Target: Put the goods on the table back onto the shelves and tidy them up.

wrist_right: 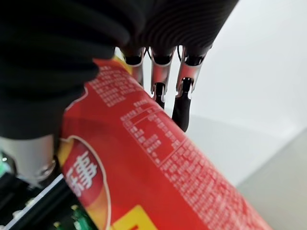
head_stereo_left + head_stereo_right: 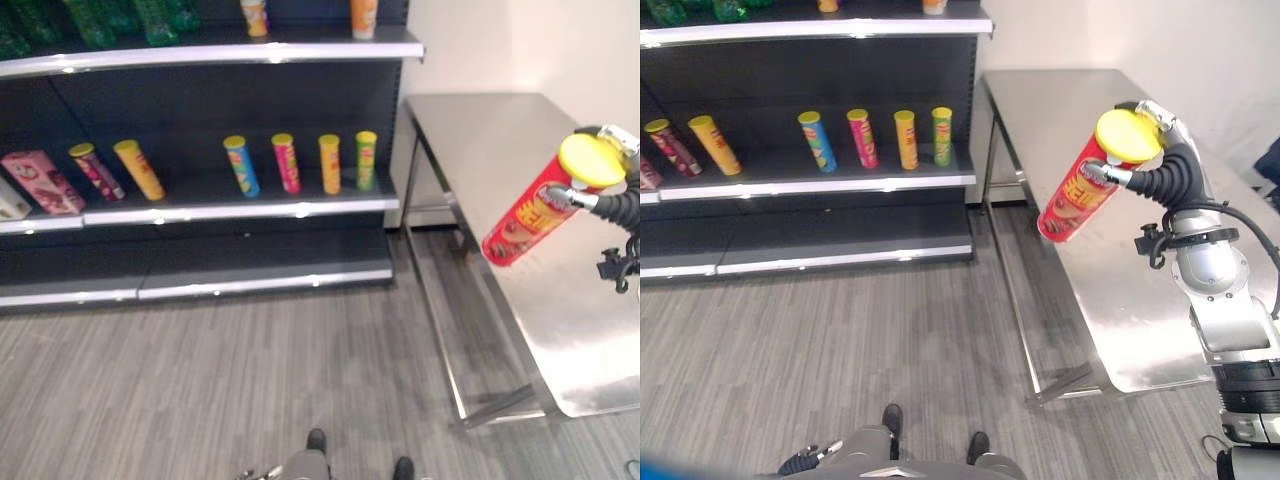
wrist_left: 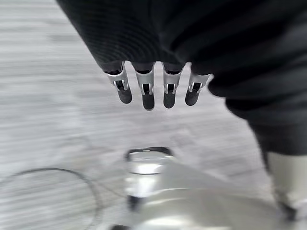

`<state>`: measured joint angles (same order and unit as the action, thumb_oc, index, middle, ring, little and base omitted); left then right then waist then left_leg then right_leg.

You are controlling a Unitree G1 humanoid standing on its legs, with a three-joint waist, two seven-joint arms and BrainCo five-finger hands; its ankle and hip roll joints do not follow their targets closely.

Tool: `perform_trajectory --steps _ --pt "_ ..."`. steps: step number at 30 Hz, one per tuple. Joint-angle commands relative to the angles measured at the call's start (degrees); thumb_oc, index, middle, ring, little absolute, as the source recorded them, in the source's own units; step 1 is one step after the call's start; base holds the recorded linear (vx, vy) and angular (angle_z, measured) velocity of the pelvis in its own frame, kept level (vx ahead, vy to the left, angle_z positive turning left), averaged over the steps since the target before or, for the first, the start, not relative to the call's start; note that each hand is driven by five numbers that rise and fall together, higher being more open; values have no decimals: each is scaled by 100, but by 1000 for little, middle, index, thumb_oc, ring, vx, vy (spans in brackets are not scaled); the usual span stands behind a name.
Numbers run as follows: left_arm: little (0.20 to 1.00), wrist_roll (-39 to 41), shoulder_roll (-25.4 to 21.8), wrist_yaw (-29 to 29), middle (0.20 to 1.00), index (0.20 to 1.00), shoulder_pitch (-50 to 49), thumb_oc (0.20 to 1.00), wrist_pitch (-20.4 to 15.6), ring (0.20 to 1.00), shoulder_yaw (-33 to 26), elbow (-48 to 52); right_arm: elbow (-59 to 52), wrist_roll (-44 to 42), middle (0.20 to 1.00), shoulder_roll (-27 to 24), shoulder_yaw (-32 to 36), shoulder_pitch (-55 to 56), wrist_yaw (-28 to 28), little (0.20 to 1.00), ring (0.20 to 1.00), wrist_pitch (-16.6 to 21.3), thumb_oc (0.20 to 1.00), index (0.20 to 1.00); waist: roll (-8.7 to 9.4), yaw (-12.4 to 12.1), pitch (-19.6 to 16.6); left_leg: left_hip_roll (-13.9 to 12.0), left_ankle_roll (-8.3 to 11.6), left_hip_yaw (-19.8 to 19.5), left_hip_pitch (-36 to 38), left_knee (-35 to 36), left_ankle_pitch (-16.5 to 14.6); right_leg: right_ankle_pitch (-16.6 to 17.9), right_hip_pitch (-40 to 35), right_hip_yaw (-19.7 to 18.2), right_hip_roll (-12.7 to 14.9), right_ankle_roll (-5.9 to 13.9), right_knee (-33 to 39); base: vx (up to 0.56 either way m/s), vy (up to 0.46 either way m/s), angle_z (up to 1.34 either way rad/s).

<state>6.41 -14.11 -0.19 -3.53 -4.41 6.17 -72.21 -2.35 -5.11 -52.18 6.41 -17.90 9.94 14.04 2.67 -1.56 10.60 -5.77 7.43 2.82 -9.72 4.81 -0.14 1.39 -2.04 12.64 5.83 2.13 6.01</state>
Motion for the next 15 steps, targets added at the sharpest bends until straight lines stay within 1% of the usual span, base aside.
perform_trajectory --steps 1,2,3,4,7,8,9,10,11,12,13,14,15 --pt "1000 -259 -247 90 1000 1000 -102 1000 -71 1000 273 335 -346 177 200 -274 303 -303 412 200 200 284 200 200 -49 -218 -427 -318 71 132 -288 -22 683 -1243 -1029 -28 -214 340 -101 287 255 24" --pt "1000 -266 -251 88 1000 1000 -92 1000 -79 1000 248 352 -393 251 200 -302 333 -307 395 200 200 239 200 200 -73 -226 -483 -296 94 155 -253 -37 787 -1237 -1091 -11 -170 370 -101 377 364 13" --pt "1000 -275 -285 109 1000 1000 -61 1000 -105 1000 248 410 -478 361 200 -276 257 -375 372 200 200 190 200 200 -52 -272 -571 -171 21 194 -203 -176 797 -1193 -1192 16 71 475 -101 294 304 17" --pt "1000 -275 -286 109 1000 1000 -62 1000 -105 1000 247 410 -478 361 200 -275 256 -376 372 200 200 189 200 200 -49 -272 -570 -168 20 196 -203 -179 795 -1194 -1193 16 74 477 -101 323 310 6" --pt "1000 -243 -370 163 1000 1000 22 1000 -138 1000 240 520 -496 368 200 -154 128 -506 320 200 200 167 200 200 78 -330 -704 54 -157 287 -162 -411 564 -1076 -1165 11 487 637 -411 289 275 -20" --pt "1000 -146 -392 180 1000 1000 109 1000 -154 1000 255 610 -464 314 200 -79 24 -599 337 200 200 162 200 200 123 -360 -755 197 -283 336 -79 -453 420 -976 -1089 18 684 682 -702 297 341 -1" --pt "1000 -133 -417 182 1000 1000 158 1000 -155 1000 283 675 -444 324 200 -48 -32 -630 321 200 200 144 200 200 144 -364 -777 293 -365 354 -17 -453 325 -905 -1020 11 793 704 -924 224 266 -2" --pt "1000 -132 -419 181 1000 1000 156 1000 -152 1000 280 679 -440 325 200 -45 -38 -638 322 200 200 144 200 200 157 -366 -778 309 -376 364 -18 -456 319 -925 -1000 2 817 716 -960 224 283 -12" --pt "1000 -186 -481 175 1000 1000 200 1000 -159 1000 378 852 -446 348 200 -19 -102 -659 286 200 200 120 200 200 178 -350 -760 506 -525 355 120 -473 168 -522 -840 18 1003 746 -1491 206 307 -1" --pt "1000 -180 -519 166 1000 1000 207 1000 -156 1000 417 950 -460 346 200 10 -145 -706 267 200 200 121 200 200 186 -331 -715 646 -623 357 233 -498 77 -204 -668 17 1179 749 -1933 196 308 4" --pt "1000 -180 -519 165 1000 1000 210 1000 -153 1000 414 953 -458 347 200 9 -147 -712 267 200 200 121 200 200 183 -331 -721 648 -634 361 215 -496 94 -189 -646 10 1182 754 -1937 104 227 11" --pt "1000 -171 -549 161 1000 1000 223 1000 -149 1000 430 998 -473 345 200 29 -184 -759 244 200 200 115 200 200 161 -305 -671 733 -724 344 326 -473 44 91 -451 -12 1302 709 -2314 92 200 32" --pt "1000 -209 -600 162 1000 1000 244 1000 -142 1000 467 1055 -483 354 200 55 -223 -755 240 200 200 136 200 200 125 -285 -626 776 -779 344 405 -429 -2 213 -319 22 1337 673 -2547 159 268 32"
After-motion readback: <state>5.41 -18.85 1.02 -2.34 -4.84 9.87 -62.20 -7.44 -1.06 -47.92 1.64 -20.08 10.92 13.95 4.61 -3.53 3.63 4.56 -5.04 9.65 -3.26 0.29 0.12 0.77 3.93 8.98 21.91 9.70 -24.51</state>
